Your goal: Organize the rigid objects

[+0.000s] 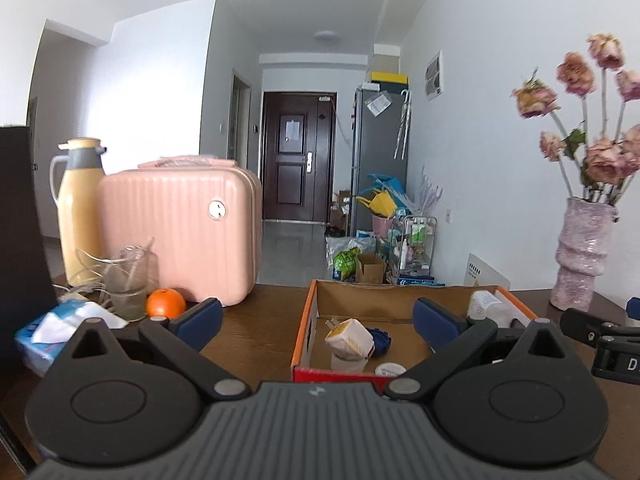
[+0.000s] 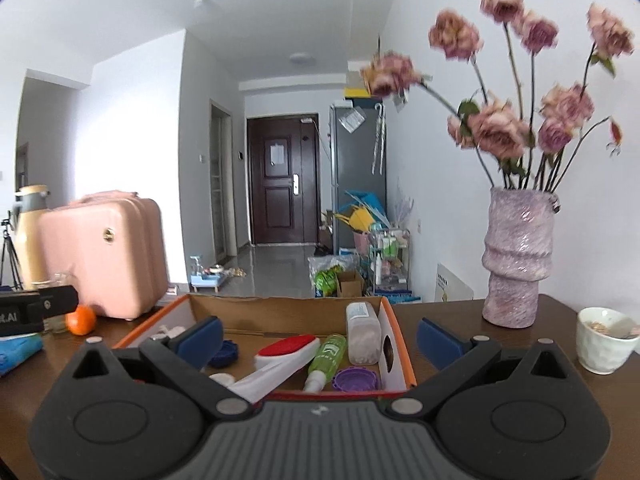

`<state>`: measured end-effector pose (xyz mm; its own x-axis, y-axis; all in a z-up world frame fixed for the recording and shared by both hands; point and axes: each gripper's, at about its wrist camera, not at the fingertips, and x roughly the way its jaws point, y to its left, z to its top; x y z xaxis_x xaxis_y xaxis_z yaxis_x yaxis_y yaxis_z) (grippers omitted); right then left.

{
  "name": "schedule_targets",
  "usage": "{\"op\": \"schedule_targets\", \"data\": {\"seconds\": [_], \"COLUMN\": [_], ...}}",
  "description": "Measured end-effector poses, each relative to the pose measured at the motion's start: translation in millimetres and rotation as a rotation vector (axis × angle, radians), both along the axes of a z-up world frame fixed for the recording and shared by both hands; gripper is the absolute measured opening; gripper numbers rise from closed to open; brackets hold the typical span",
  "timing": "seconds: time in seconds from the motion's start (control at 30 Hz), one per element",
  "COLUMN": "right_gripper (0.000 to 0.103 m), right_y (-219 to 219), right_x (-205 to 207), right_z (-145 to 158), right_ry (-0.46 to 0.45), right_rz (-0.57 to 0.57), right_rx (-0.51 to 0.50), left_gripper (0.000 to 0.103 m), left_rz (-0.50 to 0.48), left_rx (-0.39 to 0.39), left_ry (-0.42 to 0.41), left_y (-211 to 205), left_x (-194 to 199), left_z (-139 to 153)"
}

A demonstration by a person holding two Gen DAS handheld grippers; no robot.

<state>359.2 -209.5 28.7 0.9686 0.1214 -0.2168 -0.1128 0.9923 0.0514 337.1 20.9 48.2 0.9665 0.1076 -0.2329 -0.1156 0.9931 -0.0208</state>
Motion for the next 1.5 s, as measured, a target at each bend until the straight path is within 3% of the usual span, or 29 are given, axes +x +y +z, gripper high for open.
{"op": "schedule_targets", "data": {"seconds": [0.23, 0.47, 0.67, 0.97, 1.5], "right_gripper": [0.103, 0.103, 0.103, 0.103, 0.103], "right_y": [-3.1, -2.2, -1.8, 3.6, 5.0], "right_x": [-98.5, -186.1, -228.4, -253.4, -254.8], "right_z": [3.5, -15.2, -30.1, -36.9, -36.0], "right_ry": [-0.076, -0.067, -0.043, -0.036, -0.033], "right_rz": [0.032, 0.06, 0.073, 0.076, 0.077], "right_rx": [-0.02, -0.049, -0.031, -0.026, -0.024], "left_gripper": [0.103, 0.103, 0.103, 0.103, 0.103], "left_rz": [-0.02, -0.02, -0.015, -0.002, 0.0], "left_rx": [0.03, 0.052, 0.031, 0.029, 0.032], "left_ry": [-0.044, -0.03, -0.023, -0.029, -0.024], "left_y": [-0.4, 5.5, 9.8, 10.9, 11.3], "left_x": [-92.1, -174.0, -219.1, -239.3, -242.8], "left_z": [-1.1, -24.7, -37.3, -38.5, -39.0]}}
